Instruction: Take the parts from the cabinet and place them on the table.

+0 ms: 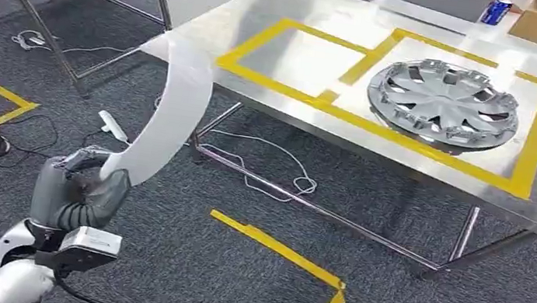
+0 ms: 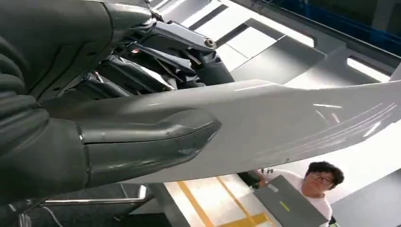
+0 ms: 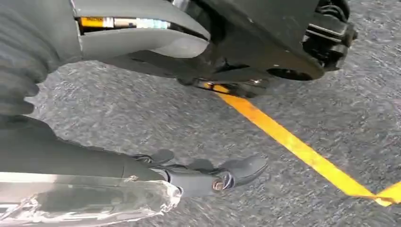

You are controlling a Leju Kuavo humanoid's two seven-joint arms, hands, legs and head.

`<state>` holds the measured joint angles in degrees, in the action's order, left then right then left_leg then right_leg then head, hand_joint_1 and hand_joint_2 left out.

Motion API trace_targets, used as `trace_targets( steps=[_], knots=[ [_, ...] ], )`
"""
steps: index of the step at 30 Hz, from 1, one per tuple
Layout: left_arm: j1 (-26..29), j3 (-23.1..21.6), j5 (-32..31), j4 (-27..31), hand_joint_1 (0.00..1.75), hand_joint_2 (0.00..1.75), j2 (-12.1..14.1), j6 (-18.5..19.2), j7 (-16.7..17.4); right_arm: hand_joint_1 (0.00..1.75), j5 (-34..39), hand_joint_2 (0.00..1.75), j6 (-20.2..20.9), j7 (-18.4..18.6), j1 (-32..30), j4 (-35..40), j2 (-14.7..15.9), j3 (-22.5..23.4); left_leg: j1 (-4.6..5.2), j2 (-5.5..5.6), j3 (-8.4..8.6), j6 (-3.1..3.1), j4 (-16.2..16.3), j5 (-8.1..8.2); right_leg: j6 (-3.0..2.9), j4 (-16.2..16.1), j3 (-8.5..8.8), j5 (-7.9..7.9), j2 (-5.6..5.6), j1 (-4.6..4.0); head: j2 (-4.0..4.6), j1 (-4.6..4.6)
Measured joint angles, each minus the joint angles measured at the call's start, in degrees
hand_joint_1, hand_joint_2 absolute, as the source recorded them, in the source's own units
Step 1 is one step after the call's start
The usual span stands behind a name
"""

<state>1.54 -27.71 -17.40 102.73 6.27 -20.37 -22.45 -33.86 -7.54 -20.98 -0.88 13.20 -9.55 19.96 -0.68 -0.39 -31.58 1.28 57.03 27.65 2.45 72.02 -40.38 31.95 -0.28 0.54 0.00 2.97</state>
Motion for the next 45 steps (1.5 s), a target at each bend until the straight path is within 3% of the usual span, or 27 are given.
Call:
trace_targets(
  steps=[2, 3, 4, 7, 9, 12, 13, 15, 17, 18, 20, 22, 23, 25, 26, 28, 29, 30, 32, 33, 34, 35, 36, 39, 41, 43, 45],
  knots=[
    [0.0, 0.0, 0.0, 0.0, 1.75, 1.75, 0.0, 0.0, 0.0, 0.00, 0.0, 1.75, 0.0, 0.1, -0.2, 0.0, 0.0, 0.0, -0.02, 0.13, 0.86, -0.40, 0.0, 0.61, -0.14, -11.0, 5.36, -5.54, 0.40, 0.17, 0.00, -0.02],
    [0.0, 0.0, 0.0, 0.0, 1.75, 1.75, 0.0, 0.0, 0.0, 0.00, -0.1, 1.75, 0.0, 0.1, -0.3, 0.0, 0.0, -0.1, 0.24, 0.16, 0.94, -0.78, 0.0, 0.87, -0.18, -13.0, 6.59, -4.72, 0.62, 0.05, 0.00, -0.02],
    [-0.1, 0.0, 0.0, 0.0, 1.75, 1.75, 0.0, 0.0, 0.0, 0.00, -0.1, 1.75, 0.1, 0.1, -0.1, 0.0, 0.0, -0.2, 0.48, 0.26, 0.79, -1.18, 0.3, 1.13, -0.81, -14.2, 7.52, -4.07, 0.44, -0.03, 0.00, -0.11],
    [-0.1, -0.1, -0.1, 0.0, 1.75, 1.75, 0.0, 0.2, 0.0, 0.00, -0.1, 1.75, 0.1, 0.1, -0.4, 0.0, 0.0, -0.2, 0.28, 0.11, 1.16, -2.15, -0.1, 1.30, -1.93, -14.1, 7.44, -3.73, 0.18, -0.35, 0.00, -0.46],
    [-0.3, -0.1, -0.1, 0.0, 1.75, 1.75, 0.0, 0.2, 0.0, 0.00, -0.1, 1.75, 0.1, 0.1, -0.5, 0.0, 0.0, -0.2, 0.10, 0.20, 0.83, -2.71, 1.9, 2.48, -2.72, -14.9, 8.73, -3.62, 0.17, -0.02, 0.00, -0.77],
    [-0.2, -0.1, -0.1, 0.0, 1.75, 1.75, 0.1, 0.2, 0.0, 0.00, -0.1, 1.75, 0.2, 0.1, -0.4, 0.0, 0.0, -0.2, 0.10, 0.23, -6.75, -2.92, 15.0, 7.41, -3.42, -14.9, 9.68, -2.65, 0.16, -0.19, 0.00, -1.23],
    [-0.2, -0.1, -0.1, 0.0, 1.75, 1.75, 0.1, 0.2, 0.0, 0.00, -0.1, 1.75, 0.2, 0.1, -0.5, 0.0, 0.0, -0.2, 0.09, 0.23, -9.04, -2.93, 17.9, 7.51, -3.46, -14.9, 10.13, -2.23, 0.10, -0.27, 0.00, -1.25],
    [-0.2, -0.1, -0.1, -0.1, 1.75, 1.75, 0.1, 0.2, 0.0, 0.00, -0.1, 1.75, 0.2, 0.1, -0.6, 0.0, 0.0, -0.2, 0.10, 0.23, -9.60, -2.67, 15.9, 3.41, -3.41, -14.9, 11.45, -1.25, -0.22, -0.45, 0.00, -1.22],
    [-0.2, -0.1, -0.1, -0.1, 1.75, 1.75, 0.2, 0.2, 0.0, 0.00, -0.1, 1.75, 0.2, 0.1, -0.6, 0.0, 0.0, -0.2, 0.29, 0.26, -6.64, -1.78, 7.0, -3.74, -3.25, -14.9, 13.32, 0.08, -0.46, -0.65, 0.00, -1.25],
    [-0.2, -0.1, -0.1, -0.1, 1.75, 1.75, 0.3, 0.2, 0.0, 0.00, -0.1, 1.75, 0.2, 0.1, -0.8, -0.1, 0.0, -0.2, 0.61, 0.31, -5.68, -0.99, 4.9, -4.42, -3.04, -15.0, 13.07, 0.71, -0.53, -0.44, 0.00, -1.11],
    [-0.3, -0.1, -0.1, -0.1, 1.75, 1.75, 0.4, 0.3, 0.0, 0.00, 0.0, 1.75, 0.2, 0.1, -0.5, -0.3, 0.0, -0.2, 1.09, 0.27, -4.16, -0.42, 2.2, -2.19, -2.14, -15.0, 13.02, 1.28, -0.37, -0.53, 0.00, -1.18],
    [-0.3, -0.1, -0.1, -0.1, 1.75, 1.75, 0.3, 0.3, 0.0, 0.00, -0.1, 1.75, 0.3, 0.0, -0.4, -0.3, -0.1, -0.2, 1.15, 0.42, -3.93, 0.04, 1.6, -1.55, -1.57, -14.8, 14.12, 0.75, -0.20, -0.47, 0.00, -1.27],
    [-0.3, -0.1, -0.1, -0.1, 1.75, 1.75, 0.4, 0.3, 0.0, 0.00, -0.1, 1.75, 0.3, 0.1, -0.3, -0.3, -0.1, -0.3, 0.76, 0.51, -3.11, 0.16, 1.0, -1.44, -1.41, -14.2, 13.95, 0.79, -0.21, -0.52, 0.00, -1.55],
    [-0.5, -0.1, -0.1, -0.1, 1.75, 1.75, 0.3, 0.3, 0.0, 0.00, -0.1, 1.75, 0.3, 0.0, -0.1, -0.3, -0.1, -0.3, 0.42, 0.44, -1.50, 0.60, 0.4, -0.87, -0.76, -7.8, 10.16, 0.08, -0.13, -0.44, 0.00, -1.01],
    [-0.5, -0.1, -0.1, -0.1, 1.75, 1.75, 0.3, 0.3, 0.0, 0.00, -0.1, 1.75, 0.3, 0.0, -0.1, -0.3, -0.1, -0.3, 0.35, 0.43, -1.13, 0.66, 0.4, -0.39, -0.51, -3.3, 6.83, 0.77, -0.14, -0.31, 0.00, -1.07],
    [-0.4, -0.1, -0.1, -0.1, 1.75, 1.75, 0.3, 0.3, 0.0, 0.00, 0.0, 1.75, 0.3, 0.0, -0.2, -0.3, 0.0, -0.2, 0.27, 0.44, -0.02, 0.66, 0.4, 0.72, 0.13, 2.6, 1.11, 4.72, -0.07, -0.04, 0.00, -1.09],
    [-0.4, -0.1, -0.1, -0.1, 1.75, 1.75, 0.3, 0.3, 0.0, 0.00, 0.0, 1.75, 0.3, -0.2, -0.3, -0.3, 0.0, -0.2, 0.20, 0.48, 0.75, 0.60, 0.5, 1.30, 0.35, 3.1, -0.52, 5.72, -0.01, 0.06, 0.00, -1.01],
    [-0.4, -0.1, -0.1, -0.1, 1.75, 1.75, 0.3, 0.3, 0.0, 0.00, 0.0, 1.75, 0.3, -0.3, -0.1, -0.3, 0.0, -0.2, 0.11, 0.50, 1.63, 0.47, 0.4, 1.90, 0.52, 1.9, -0.99, 5.30, 0.01, 0.13, 0.00, -1.07],
    [-0.4, -0.1, -0.1, -0.1, 1.75, 1.75, 0.2, 0.3, 0.0, 0.00, 0.0, 1.75, 0.3, -0.3, 0.0, -0.3, 0.0, -0.3, -0.25, 0.49, 3.98, 0.00, 0.5, 3.37, 0.62, -5.4, 0.51, -0.27, 0.24, 0.22, 0.00, -1.05],
    [-0.4, -0.1, -0.1, -0.1, 1.75, 1.75, 0.2, 0.3, 0.0, 0.00, 0.0, 1.75, 0.4, -0.3, -0.2, -0.3, 0.0, -0.2, -0.37, 0.50, 4.85, -0.37, 0.4, 4.22, 0.64, -10.0, 1.51, -5.31, 0.48, 0.25, 0.00, -0.98],
    [-0.5, -0.1, -0.1, -0.1, 1.75, 1.75, 0.2, 0.3, 0.0, 0.00, 0.0, 1.75, 0.4, -0.3, -0.3, -0.5, 0.0, -0.3, -0.30, 0.52, 5.43, -0.78, 0.7, 4.92, 0.32, -12.2, 1.24, -8.50, 0.71, 0.18, 0.00, -0.72],
    [-0.4, -0.1, 0.0, -0.2, 1.75, 1.75, 0.2, 0.3, 0.0, 0.00, 0.0, 1.75, 0.5, -0.3, -0.2, -0.5, 0.0, -0.3, -0.16, 0.62, 5.18, -1.17, 0.6, 5.22, -0.74, -12.2, 1.46, -6.47, 0.57, 0.01, 0.00, -0.61],
    [-0.5, -0.1, 0.0, -0.2, 1.75, 1.75, 0.3, 0.3, 0.0, 0.00, 0.0, 1.75, 0.5, -0.3, -0.1, -0.5, 0.0, -0.3, -0.16, 0.57, 5.11, -1.63, 0.2, 5.53, -1.23, -12.1, 2.02, -7.49, 0.36, -0.14, 0.00, -0.92],
    [-0.6, -0.1, 0.0, -0.2, 1.75, 1.75, 0.2, 0.3, 0.0, 0.00, 0.0, 1.75, 0.5, -0.3, 0.0, -0.5, 0.0, -0.3, -0.27, 0.51, 5.84, -2.36, 1.0, 5.58, -1.94, -12.6, 2.88, -6.96, 0.12, 0.29, 0.00, -0.90],
    [-0.7, -0.2, 0.0, -0.2, 1.75, 1.75, 0.2, 0.3, 0.0, 0.00, 0.0, 1.75, 0.5, -0.3, -0.1, -0.5, 0.0, -0.3, -0.27, 0.52, 2.48, -2.66, 7.4, 7.12, -2.49, -12.7, 3.53, -6.33, 0.13, 0.28, 0.00, -1.03],
    [-0.5, -0.2, 0.0, -0.2, 1.75, 1.75, 0.3, 0.3, 0.0, 0.00, 0.0, 1.75, 0.5, -0.2, -0.1, -0.5, 0.0, -0.3, -0.26, 0.52, -1.99, -2.86, 14.1, 11.01, -2.73, -12.7, 3.90, -5.80, 0.12, 0.19, 0.00, -1.03],
    [-0.5, -0.2, 0.0, -0.2, 1.75, 1.75, 0.3, 0.3, 0.0, 0.00, 0.0, 1.75, 0.5, -0.2, -0.1, -0.5, 0.0, -0.3, -0.26, 0.52, -1.99, -2.86, 14.1, 11.01, -2.73, -12.7, 3.90, -5.80, 0.12, 0.19, 0.00, -1.03]
  ],
)
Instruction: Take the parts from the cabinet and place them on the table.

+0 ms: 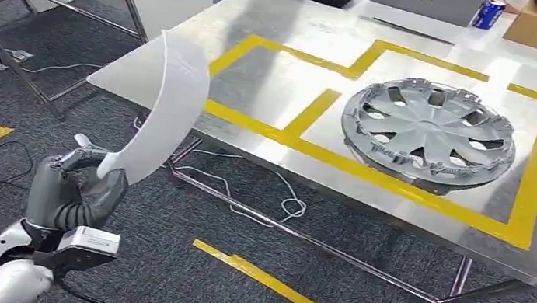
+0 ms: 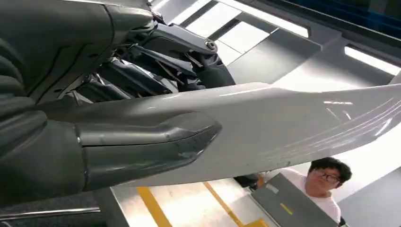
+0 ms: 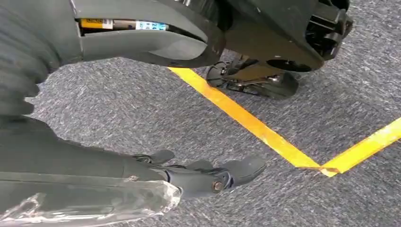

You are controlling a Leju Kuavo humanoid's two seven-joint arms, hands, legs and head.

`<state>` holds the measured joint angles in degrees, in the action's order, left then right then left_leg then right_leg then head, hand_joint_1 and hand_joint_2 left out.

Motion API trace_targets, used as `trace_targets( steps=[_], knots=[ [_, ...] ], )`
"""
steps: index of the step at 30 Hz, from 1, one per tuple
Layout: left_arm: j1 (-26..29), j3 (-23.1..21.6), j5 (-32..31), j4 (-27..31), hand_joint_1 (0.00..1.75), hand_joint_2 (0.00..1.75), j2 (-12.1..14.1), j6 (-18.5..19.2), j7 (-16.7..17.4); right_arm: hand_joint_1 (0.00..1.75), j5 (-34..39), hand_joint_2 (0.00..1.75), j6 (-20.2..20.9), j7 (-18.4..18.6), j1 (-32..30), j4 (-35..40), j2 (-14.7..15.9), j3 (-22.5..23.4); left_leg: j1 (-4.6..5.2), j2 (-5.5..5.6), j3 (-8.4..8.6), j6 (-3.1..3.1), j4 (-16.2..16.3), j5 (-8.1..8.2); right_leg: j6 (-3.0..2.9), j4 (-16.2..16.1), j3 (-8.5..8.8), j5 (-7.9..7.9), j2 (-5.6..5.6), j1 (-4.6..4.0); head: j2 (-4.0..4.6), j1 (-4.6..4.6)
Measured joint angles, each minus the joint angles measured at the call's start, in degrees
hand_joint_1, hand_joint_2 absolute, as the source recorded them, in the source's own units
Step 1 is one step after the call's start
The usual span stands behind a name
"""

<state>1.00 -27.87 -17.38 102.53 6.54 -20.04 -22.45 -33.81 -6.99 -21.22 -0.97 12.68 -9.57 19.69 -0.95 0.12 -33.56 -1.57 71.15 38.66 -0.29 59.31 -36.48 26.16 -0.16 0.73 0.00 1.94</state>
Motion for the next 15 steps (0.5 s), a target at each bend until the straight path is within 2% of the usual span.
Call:
trace_targets(
  steps=[3, 4, 5, 6, 7, 9, 10, 11, 12, 13, 15],
  knots=[
    [0.0, 0.0, 0.0, 0.0, 1.75, 1.75, 0.0, 0.0, 0.0, 0.00, 0.0, 1.75, 0.0, 0.0, 0.0, 0.0, 0.0, 0.0, 0.00, 0.00, -0.52, -0.01, 0.7, 0.47, -0.03, 0.0, 0.06, 0.06, 0.00, -0.01, 0.00, 0.00],
    [0.0, 0.0, 0.0, 0.0, 1.75, 1.75, 0.0, 0.0, 0.0, 0.00, 0.0, 1.75, 0.0, 0.0, 0.0, 0.0, 0.0, 0.0, 0.00, 0.00, -1.94, -0.03, 2.3, 1.42, -0.09, 0.0, 0.29, 0.31, -0.04, -0.06, 0.00, 0.05],
    [0.1, 0.0, 0.0, 0.0, 1.75, 1.75, 0.0, 0.0, 0.0, 0.00, 0.0, 1.75, 0.0, 0.0, 0.0, 0.0, 0.0, 0.0, 0.00, 0.00, -2.48, -0.01, 2.7, 1.46, -0.12, 0.0, 0.45, 0.43, -0.07, -0.07, 0.00, 0.03],
    [0.0, 0.0, 0.0, 0.0, 1.75, 1.75, 0.0, 0.0, 0.0, 0.00, 0.0, 1.75, 0.0, 0.0, -0.1, 0.0, 0.0, 0.0, 0.03, 0.00, -0.28, 0.69, -8.5, -9.79, 0.10, 0.0, 2.73, 1.76, -0.48, -0.10, 0.00, 0.00],
    [-0.1, 0.0, 0.0, -0.1, 1.75, 1.75, 0.1, 0.0, 0.0, 0.00, 0.0, 1.75, 0.1, 0.0, -0.1, -0.1, 0.0, 0.0, 0.63, -0.17, -0.61, 1.08, -11.8, -7.89, 0.59, 0.0, 2.58, 1.85, -0.68, -0.17, 0.00, -0.15],
    [0.1, 0.0, 0.0, -0.1, 1.75, 1.75, 0.1, 0.0, 0.0, 0.00, 0.0, 1.75, 0.1, 0.1, -0.1, -0.1, 0.0, 0.0, 0.72, 0.05, -0.38, 1.74, -11.7, -10.23, 1.50, -0.1, 2.62, 2.34, -0.59, -0.19, 0.00, -0.13],
    [0.1, 0.0, 0.0, -0.1, 1.75, 1.75, 0.2, 0.0, 0.0, 0.00, 0.0, 1.75, 0.1, 0.0, -0.1, -0.1, 0.0, 0.0, 0.68, 0.05, -0.14, 2.07, -11.8, -10.35, 1.87, -0.4, 2.98, 2.29, -0.60, -0.23, 0.00, -0.15],
    [0.0, 0.0, 0.0, -0.1, 1.75, 1.75, 0.1, 0.0, 0.0, 0.00, 0.0, 1.75, 0.1, 0.0, -0.1, -0.1, 0.0, 0.0, 0.21, -0.02, 0.26, 2.52, -12.4, -10.77, 2.17, -0.3, 2.93, 2.64, -0.58, -0.21, 0.00, -0.22],
    [-0.2, 0.0, 0.0, -0.1, 1.75, 1.75, 0.0, 0.0, 0.0, 0.00, 0.0, 1.75, 0.1, 0.0, -0.1, -0.1, 0.0, 0.0, 0.23, -0.06, 0.44, 2.65, -12.5, -10.76, 2.40, 0.9, 2.34, 3.65, -0.35, -0.20, 0.00, 0.06],
    [-0.2, 0.0, 0.0, -0.1, 1.75, 1.75, 0.0, 0.0, 0.0, 0.00, 0.0, 1.75, 0.1, 0.0, 0.0, -0.1, 0.0, 0.0, 0.24, -0.07, 0.53, 2.86, -12.5, -10.64, 2.51, 4.0, 1.03, 5.41, -0.31, -0.15, 0.00, 0.33],
    [-0.2, 0.0, 0.0, -0.1, 1.75, 1.75, 0.0, 0.0, 0.0, 0.00, 0.0, 1.75, 0.1, 0.0, 0.0, -0.1, 0.0, 0.0, 0.44, -0.09, 0.56, 3.15, -12.5, -10.45, 2.76, 12.5, -3.28, 9.13, -0.26, -0.13, 0.00, 0.27]
  ],
)
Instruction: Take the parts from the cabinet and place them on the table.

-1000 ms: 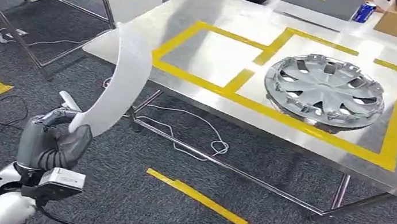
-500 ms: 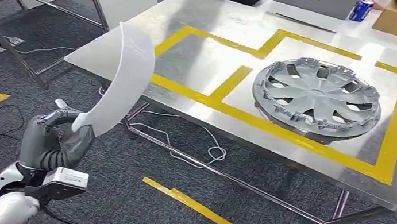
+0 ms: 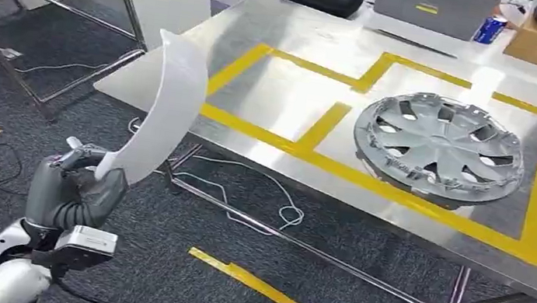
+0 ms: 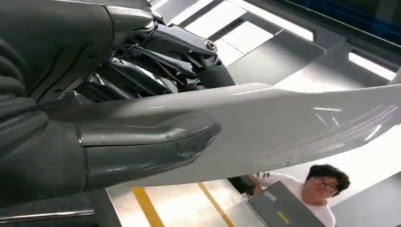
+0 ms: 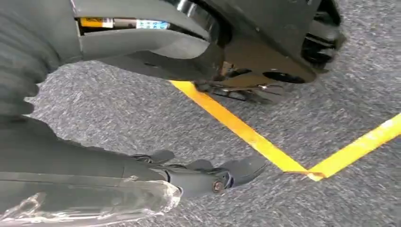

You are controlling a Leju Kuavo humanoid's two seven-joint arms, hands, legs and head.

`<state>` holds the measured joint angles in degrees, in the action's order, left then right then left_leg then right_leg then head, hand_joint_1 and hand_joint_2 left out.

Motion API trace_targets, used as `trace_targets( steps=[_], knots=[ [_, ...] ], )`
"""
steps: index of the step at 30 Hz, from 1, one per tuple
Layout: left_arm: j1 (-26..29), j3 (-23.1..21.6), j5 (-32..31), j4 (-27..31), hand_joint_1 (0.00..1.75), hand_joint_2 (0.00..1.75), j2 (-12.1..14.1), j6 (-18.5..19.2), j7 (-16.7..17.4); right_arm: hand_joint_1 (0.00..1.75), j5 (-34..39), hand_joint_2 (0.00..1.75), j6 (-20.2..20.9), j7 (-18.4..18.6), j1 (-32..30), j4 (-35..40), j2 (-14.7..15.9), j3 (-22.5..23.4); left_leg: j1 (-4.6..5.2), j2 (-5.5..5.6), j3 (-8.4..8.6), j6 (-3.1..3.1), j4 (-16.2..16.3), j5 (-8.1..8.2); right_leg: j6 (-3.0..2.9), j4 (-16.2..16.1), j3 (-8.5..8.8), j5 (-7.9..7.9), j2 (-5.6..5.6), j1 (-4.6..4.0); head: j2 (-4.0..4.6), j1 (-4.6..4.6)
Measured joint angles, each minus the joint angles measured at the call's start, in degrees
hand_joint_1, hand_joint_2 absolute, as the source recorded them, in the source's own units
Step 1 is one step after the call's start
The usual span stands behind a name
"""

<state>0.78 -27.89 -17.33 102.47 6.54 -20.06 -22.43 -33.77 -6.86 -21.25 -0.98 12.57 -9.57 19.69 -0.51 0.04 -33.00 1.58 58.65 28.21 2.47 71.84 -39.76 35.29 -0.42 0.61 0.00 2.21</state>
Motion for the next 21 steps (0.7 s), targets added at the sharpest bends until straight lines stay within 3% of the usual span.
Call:
trace_targets(
  steps=[1, 2, 3, 5, 6, 7, 10, 12, 13, 15, 16, 17, 18, 20, 21],
  knots=[
    [0.0, 0.0, 0.0, 0.0, 1.75, 1.75, 0.0, 0.0, 0.0, 0.00, 0.0, 1.75, 0.0, 0.0, 0.1, 0.0, 0.0, 0.0, 0.16, 0.00, 0.05, 0.12, 0.0, 0.08, 0.03, 3.1, -1.71, 0.73, 0.00, -0.02, 0.00, 0.00],
    [0.0, 0.0, 0.0, 0.0, 1.75, 1.75, 0.0, 0.0, 0.0, 0.00, 0.0, 1.75, 0.0, -0.1, 0.2, 0.0, 0.0, 0.0, 0.31, 0.01, 0.17, 0.25, 0.0, 0.18, -0.09, 3.2, -1.99, 0.00, 0.00, -0.04, 0.00, 0.00],
    [0.0, 0.0, 0.0, 0.0, 1.75, 1.75, 0.0, 0.0, 0.0, 0.00, 0.0, 1.75, 0.0, -0.1, 0.3, 0.0, 0.0, 0.0, 0.46, 0.10, 0.36, 0.31, 0.0, 0.29, -0.34, 1.0, -1.02, -1.97, 0.00, -0.10, 0.00, 0.02],
    [0.0, 0.0, 0.0, 0.0, 1.75, 1.75, 0.0, 0.0, 0.0, 0.00, 0.0, 1.75, 0.0, 0.0, 0.3, 0.0, 0.0, 0.0, 0.78, 0.25, 0.97, 0.35, 0.0, 0.68, -1.38, -8.1, 3.29, -7.17, 0.00, -0.44, 0.00, 0.00],
    [0.0, 0.0, 0.0, 0.0, 1.75, 1.75, 0.0, 0.0, 0.0, 0.00, 0.0, 1.75, 0.1, 0.0, 0.2, 0.0, 0.0, 0.0, 0.71, 0.28, 1.19, 0.29, 0.0, 0.84, -2.20, -11.6, 5.15, -7.39, 0.07, -0.76, 0.00, -0.11],
    [-0.1, 0.0, 0.0, 0.0, 1.75, 1.75, 0.0, 0.0, 0.0, 0.00, 0.0, 1.75, 0.1, 0.0, 0.1, 0.0, 0.1, 0.0, 0.98, 0.29, 0.96, -0.07, 0.1, 1.04, -2.34, -12.5, 6.06, -7.12, 0.21, -0.96, 0.00, -0.22],
    [0.0, 0.0, 0.0, 0.0, 1.75, 1.75, 0.0, 0.0, 0.1, 0.00, 0.0, 1.75, 0.1, 0.0, -0.2, 0.0, 0.1, 0.0, 0.66, 0.16, 1.03, -0.90, -0.4, 0.95, -2.48, -13.1, 6.19, -6.76, -0.01, -1.21, 0.00, -0.24],
    [0.0, 0.0, 0.0, 0.0, 1.75, 1.75, 0.0, 0.0, 0.1, 0.00, 0.0, 1.75, 0.1, 0.0, -0.2, 0.0, 0.1, 0.0, 0.73, 0.14, 1.24, -1.57, 0.4, 1.76, -2.76, -14.9, 7.49, -7.30, 0.09, -0.50, 0.00, -0.41],
    [-0.2, 0.0, 0.0, 0.0, 1.75, 1.75, 0.0, -0.1, 0.1, 0.00, 0.0, 1.75, 0.1, 0.0, -0.1, 0.0, 0.1, 0.0, 0.63, 0.16, -0.12, -1.82, 3.1, 3.45, -2.99, -15.1, 7.90, -7.26, 0.17, -0.44, 0.00, -0.77],
    [0.0, 0.0, 0.0, 0.0, 1.75, 1.75, 0.1, -0.1, 0.1, 0.00, 0.0, 1.75, 0.1, 0.0, -0.1, 0.0, 0.1, 0.0, 0.25, 0.15, -4.43, -2.34, 11.2, 6.99, -3.30, -15.1, 8.20, -6.98, 0.25, -0.42, 0.00, -0.77],
    [0.1, 0.0, 0.0, 0.0, 1.75, 1.75, 0.2, -0.1, 0.1, 0.00, 0.0, 1.75, 0.1, 0.0, -0.1, 0.0, 0.1, 0.0, 0.05, 0.15, -6.54, -2.61, 14.7, 7.84, -3.27, -15.1, 8.36, -6.77, 0.26, -0.42, 0.00, -0.66],
    [0.2, 0.0, 0.0, 0.0, 1.75, 1.75, 0.2, -0.1, 0.1, 0.00, 0.0, 1.75, 0.1, 0.0, -0.2, 0.0, 0.1, 0.0, -0.16, 0.15, -7.68, -2.86, 15.9, 7.21, -3.21, -15.1, 8.60, -6.58, 0.24, -0.39, 0.00, -0.72],
    [0.2, 0.0, 0.0, 0.0, 1.75, 1.75, 0.2, -0.1, 0.1, 0.00, 0.0, 1.75, 0.1, 0.0, -0.2, 0.0, 0.1, 0.0, -0.39, 0.14, -7.45, -3.10, 14.8, 5.37, -3.12, -15.1, 8.92, -6.33, 0.20, -0.32, 0.00, -0.68],
    [0.2, 0.0, 0.0, 0.0, 1.75, 1.75, 0.2, -0.1, 0.1, 0.00, 0.0, 1.75, 0.1, 0.0, -0.2, 0.0, 0.1, 0.0, -0.82, 0.11, -4.08, -3.52, 6.6, -0.81, -2.54, -14.9, 9.88, -5.62, 0.02, -0.03, 0.00, -0.70],
    [0.1, 0.0, 0.0, 0.0, 1.75, 1.75, 0.3, -0.1, 0.1, 0.00, 0.0, 1.75, 0.1, 0.0, -0.2, 0.0, 0.1, 0.0, -1.04, 0.06, -2.33, -3.71, 2.3, -2.96, -2.17, -14.8, 10.24, -5.15, -0.03, 0.07, 0.00, -0.74]
  ],
)
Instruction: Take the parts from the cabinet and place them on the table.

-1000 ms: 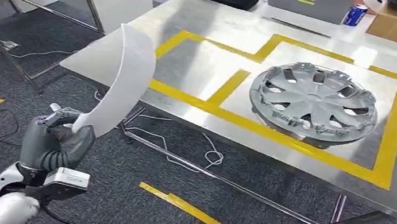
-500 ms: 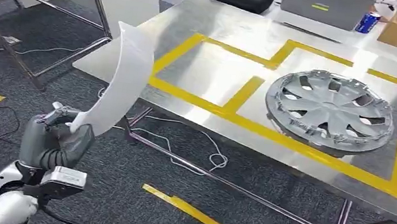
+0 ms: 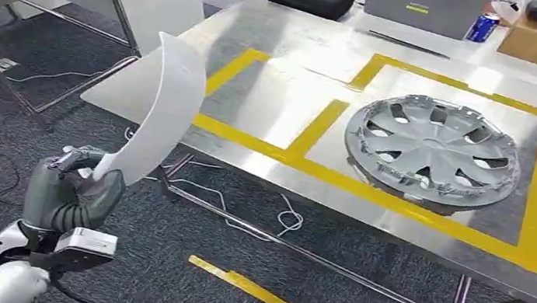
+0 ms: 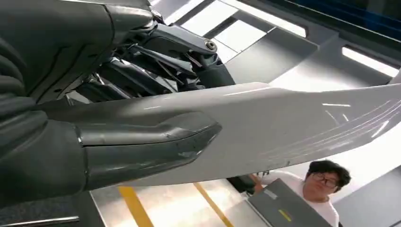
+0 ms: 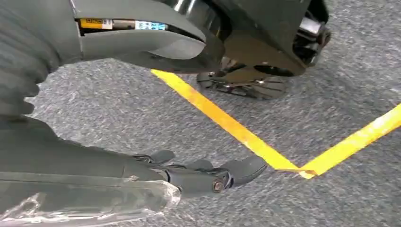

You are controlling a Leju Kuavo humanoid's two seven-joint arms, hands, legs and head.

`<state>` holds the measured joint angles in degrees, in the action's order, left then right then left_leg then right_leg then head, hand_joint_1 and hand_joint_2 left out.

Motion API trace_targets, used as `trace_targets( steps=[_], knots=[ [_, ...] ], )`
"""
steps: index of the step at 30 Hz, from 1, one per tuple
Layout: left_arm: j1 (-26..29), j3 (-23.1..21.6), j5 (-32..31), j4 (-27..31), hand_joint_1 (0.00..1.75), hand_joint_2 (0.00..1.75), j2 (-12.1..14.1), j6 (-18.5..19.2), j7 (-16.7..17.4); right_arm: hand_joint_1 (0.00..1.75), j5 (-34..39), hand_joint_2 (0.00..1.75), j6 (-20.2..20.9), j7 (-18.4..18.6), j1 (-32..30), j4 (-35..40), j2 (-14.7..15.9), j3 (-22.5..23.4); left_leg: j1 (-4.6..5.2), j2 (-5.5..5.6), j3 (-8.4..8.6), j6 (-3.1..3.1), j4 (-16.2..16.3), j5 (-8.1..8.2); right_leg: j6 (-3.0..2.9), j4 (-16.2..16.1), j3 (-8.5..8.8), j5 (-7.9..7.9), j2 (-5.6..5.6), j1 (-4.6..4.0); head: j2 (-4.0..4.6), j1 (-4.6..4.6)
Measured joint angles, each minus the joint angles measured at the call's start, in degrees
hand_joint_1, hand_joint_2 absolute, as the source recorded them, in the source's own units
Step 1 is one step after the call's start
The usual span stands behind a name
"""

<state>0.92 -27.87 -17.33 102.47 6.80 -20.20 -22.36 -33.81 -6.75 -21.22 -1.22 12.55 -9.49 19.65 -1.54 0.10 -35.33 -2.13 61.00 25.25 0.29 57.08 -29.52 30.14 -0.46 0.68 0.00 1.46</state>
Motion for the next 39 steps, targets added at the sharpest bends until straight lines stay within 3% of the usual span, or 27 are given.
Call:
trace_targets(
  steps=[1, 2, 3, 6, 7, 10, 11, 12, 13, 15, 16, 17, 20, 21, 22, 23, 25, 26, 27, 28, 30, 31, 32, 33, 36, 38, 39],
  knots=[
    [0.0, 0.0, 0.0, 0.0, 1.75, 1.75, 0.0, 0.0, 0.0, 0.00, 0.0, 1.75, 0.0, 0.0, 0.0, 0.0, 0.0, 0.0, 0.50, 0.05, 0.71, -0.06, -0.8, 1.28, 0.60, 0.3, -0.55, 0.46, -0.08, -0.34, 0.00, -0.19],
    [-0.2, 0.0, 0.0, 0.0, 1.75, 1.75, 0.0, 0.0, 0.0, 0.00, 0.0, 1.75, 0.0, 0.0, 0.1, 0.0, 0.0, 0.0, 0.44, 0.02, 1.18, 1.03, -1.9, 2.02, 0.97, 0.5, -0.47, 0.67, -0.07, -0.33, 0.00, -0.39],
    [0.0, 0.0, 0.0, 0.0, 1.75, 1.75, 0.0, 0.0, 0.0, 0.00, 0.0, 1.75, 0.0, 0.0, 0.1, 0.0, 0.0, 0.0, 0.53, 0.10, 0.88, 1.30, -1.8, 2.07, 1.19, 0.4, -0.39, 0.69, -0.04, -0.32, 0.00, 0.04],
    [0.1, 0.1, 0.0, 0.0, 1.75, 1.75, 0.0, -0.1, 0.0, 0.00, 0.0, 1.75, 0.0, 0.0, 0.1, 0.0, 0.0, 0.0, 0.41, 0.17, 1.42, 2.55, -2.1, 2.38, 2.10, 0.4, -0.47, 1.39, 0.15, -0.07, 0.00, -0.07],
    [0.0, 0.1, 0.0, 0.0, 1.75, 1.75, 0.0, -0.1, 0.0, 0.00, 0.0, 1.75, 0.0, 0.0, 0.2, 0.0, 0.0, 0.0, 0.41, 0.11, 1.84, 2.95, -2.1, 2.63, 2.29, 3.0, -1.31, 2.44, 0.23, -0.06, 0.00, 0.40],
    [0.0, 0.1, 0.0, 0.0, 1.75, 1.75, 0.0, -0.1, 0.0, 0.00, 0.0, 1.75, 0.0, 0.0, 0.2, 0.0, 0.0, 0.0, 0.70, 0.02, 2.29, 3.61, -2.1, 3.23, 2.52, 17.2, -9.82, 7.22, 0.29, -0.09, 0.00, 0.61],
    [0.0, 0.1, 0.0, 0.0, 1.75, 1.75, 0.0, -0.1, 0.0, 0.00, 0.2, 1.75, 0.0, -0.2, 0.2, 0.0, 0.0, 0.0, 0.81, 0.04, 2.51, 3.72, -2.1, 3.42, 2.44, 19.5, -11.75, 7.26, 0.29, -0.11, 0.00, 0.63],
    [0.1, 0.1, 0.0, 0.0, 1.75, 1.75, 0.0, -0.1, 0.0, 0.00, 0.2, 1.75, 0.0, -0.2, 0.4, 0.0, 0.0, 0.0, 0.91, 0.07, 2.89, 3.74, -2.1, 3.70, 2.22, 19.1, -12.33, 5.57, 0.29, -0.12, 0.00, 0.63],
    [0.1, 0.1, 0.0, 0.0, 1.75, 1.75, 0.0, -0.1, 0.0, 0.00, 0.2, 1.75, 0.0, -0.2, 0.5, 0.0, 0.0, 0.0, 1.00, 0.15, 3.31, 3.75, -2.1, 3.99, 1.98, 16.6, -11.71, 3.07, 0.28, -0.16, 0.00, 0.63],
    [0.0, 0.1, 0.1, 0.0, 1.75, 1.75, -0.1, -0.1, 0.0, 0.00, 0.1, 1.75, 0.0, -0.1, 0.4, 0.0, 0.0, 0.0, 1.08, 0.29, 4.52, 3.61, -2.1, 4.77, 1.06, 6.7, -7.89, -3.48, 0.27, -0.44, 0.00, 0.61],
    [0.1, 0.1, 0.2, 0.0, 1.75, 1.75, -0.1, -0.2, 0.0, 0.00, 0.1, 1.75, 0.0, 0.0, 0.3, 0.0, 0.1, 0.0, 1.00, 0.32, 4.73, 3.42, -2.2, 5.07, 0.58, 4.2, -6.51, -3.64, 0.27, -0.76, 0.00, 0.61],
    [0.0, 0.2, 0.3, 0.0, 1.75, 1.75, -0.1, -0.2, 0.0, 0.00, 0.1, 1.75, 0.0, 0.0, 0.2, 0.0, 0.1, 0.0, 1.32, 0.46, 4.69, 2.94, -2.0, 5.35, 0.45, 2.8, -5.35, -3.18, 0.32, -0.96, 0.00, 0.55],
    [0.0, 0.2, 0.4, 0.0, 1.75, 1.75, -0.1, -0.2, 0.0, 0.00, 0.1, 1.75, 0.0, 0.0, 0.1, 0.0, 0.1, 0.0, 1.11, 0.24, 4.80, 2.02, -2.7, 5.31, 0.03, 2.0, -5.21, -2.38, 0.04, -1.11, 0.00, 0.44],
    [0.0, 0.2, 0.4, 0.1, 1.75, 1.75, -0.1, -0.2, 0.0, 0.00, 0.1, 1.75, 0.0, 0.0, 0.1, 0.0, 0.2, 0.0, 1.19, 0.26, 5.19, 1.61, -2.7, 5.75, -0.27, 1.0, -4.37, -2.63, 0.02, -0.50, 0.00, 0.28],
    [-0.1, 0.2, 0.5, 0.1, 1.75, 1.75, -0.1, -0.2, 0.0, 0.00, 0.1, 1.75, 0.0, 0.0, 0.1, 0.0, 0.2, 0.0, 1.14, 0.20, 4.94, 1.33, -1.6, 6.24, -0.39, 0.5, -3.81, -2.62, 0.04, -0.52, 0.00, 0.22],
    [-0.2, 0.3, 0.5, 0.1, 1.75, 1.75, -0.1, -0.2, 0.0, 0.00, 0.0, 1.75, 0.0, 0.0, 0.1, 0.0, 0.2, 0.0, 1.09, 0.20, 3.42, 1.13, 1.3, 7.77, -0.71, 0.3, -3.47, -2.47, 0.14, -0.52, 0.00, -0.02],
    [0.0, 0.3, 0.5, 0.0, 1.75, 1.75, 0.0, -0.2, 0.0, 0.00, 0.0, 1.75, 0.0, 0.0, 0.2, 0.0, 0.2, 0.0, 1.04, 0.20, -1.73, 0.78, 10.4, 11.44, -1.10, 0.3, -3.05, -2.01, 0.25, -0.54, 0.00, 0.04],
    [0.1, 0.3, 0.5, 0.0, 1.75, 1.75, 0.0, -0.2, 0.0, 0.00, 0.0, 1.75, 0.0, 0.0, 0.1, 0.0, 0.2, 0.0, 1.01, 0.20, -3.91, 0.64, 13.6, 11.92, -1.17, 0.4, -2.79, -1.76, 0.26, -0.54, 0.00, 0.11],
    [0.1, 0.3, 0.5, 0.0, 1.75, 1.75, 0.0, -0.2, 0.0, 0.00, 0.0, 1.75, 0.0, 0.0, 0.0, 0.0, 0.2, 0.0, 0.96, 0.20, -4.72, 0.53, 14.0, 10.76, -1.10, 0.4, -2.43, -1.47, 0.23, -0.52, 0.00, 0.07],
    [0.1, 0.3, 0.5, 0.0, 1.75, 1.75, 0.0, -0.2, 0.0, 0.00, 0.0, 1.75, 0.0, 0.0, -0.1, 0.0, 0.2, 0.0, 0.87, 0.19, -4.37, 0.46, 12.2, 8.32, -1.05, 0.4, -1.97, -1.12, 0.13, -0.51, 0.00, 0.07],
    [0.1, 0.4, 0.5, 0.0, 1.75, 1.75, 0.0, -0.2, 0.0, 0.00, 0.0, 1.75, 0.0, 0.0, 0.0, 0.0, 0.2, 0.0, 0.76, 0.15, -1.01, 0.70, 3.7, 2.08, -0.68, 0.4, -0.76, -0.29, -0.01, -0.48, 0.00, 0.04],
    [0.1, 0.4, 0.5, 0.0, 1.75, 1.75, 0.0, -0.2, 0.0, 0.00, 0.0, 1.75, 0.0, 0.0, -0.1, 0.0, 0.2, 0.0, 0.78, 0.00, 0.42, 1.03, 0.0, 0.65, -0.39, 0.4, -0.50, 0.14, -0.03, -0.48, 0.00, 0.02],
    [0.0, 0.4, 0.5, 0.0, 1.75, 1.75, 0.0, -0.2, 0.0, 0.00, 0.0, 1.75, 0.0, 0.0, 0.0, -0.1, 0.2, 0.0, 1.01, 0.02, 1.40, 1.28, -1.3, 1.75, 0.11, 0.7, -0.35, 0.67, -0.13, -0.94, 0.00, 0.00],
    [-0.2, 0.4, 0.5, 0.0, 1.75, 1.75, 0.0, -0.2, 0.0, 0.00, 0.0, 1.75, 0.0, 0.0, 0.1, -0.1, 0.2, 0.0, 1.04, 0.01, 1.58, 1.92, -1.7, 2.43, 0.42, 0.5, -0.56, 0.64, -0.07, -0.85, 0.00, -0.07],
    [0.0, 0.5, 0.5, 0.0, 1.75, 1.75, 0.1, -0.2, 0.0, 0.00, 0.0, 1.75, 0.0, 0.0, 0.1, -0.1, 0.2, -0.1, 0.81, 0.31, 2.19, 3.02, -2.3, 2.66, 1.36, 0.9, 0.08, 0.65, 0.10, -0.74, 0.00, 0.11],
    [-0.1, 0.6, 0.5, 0.0, 1.75, 1.75, 0.0, -0.2, -0.1, 0.00, 0.0, 1.75, 0.0, 0.0, 0.3, -0.1, 0.2, -0.2, 0.79, 0.21, 2.95, 3.63, -2.5, 3.08, 1.85, 5.4, -2.40, 2.66, 0.19, -0.61, 0.00, 0.57],
    [-0.1, 0.6, 0.5, 0.0, 1.75, 1.75, -0.1, -0.2, -0.1, 0.00, 0.0, 1.75, 0.0, 0.0, 0.3, -0.1, 0.2, -0.2, 0.84, 0.17, 3.03, 3.84, -2.5, 3.24, 2.08, 9.7, -4.98, 4.31, 0.20, -0.55, 0.00, 0.66]
  ],
)
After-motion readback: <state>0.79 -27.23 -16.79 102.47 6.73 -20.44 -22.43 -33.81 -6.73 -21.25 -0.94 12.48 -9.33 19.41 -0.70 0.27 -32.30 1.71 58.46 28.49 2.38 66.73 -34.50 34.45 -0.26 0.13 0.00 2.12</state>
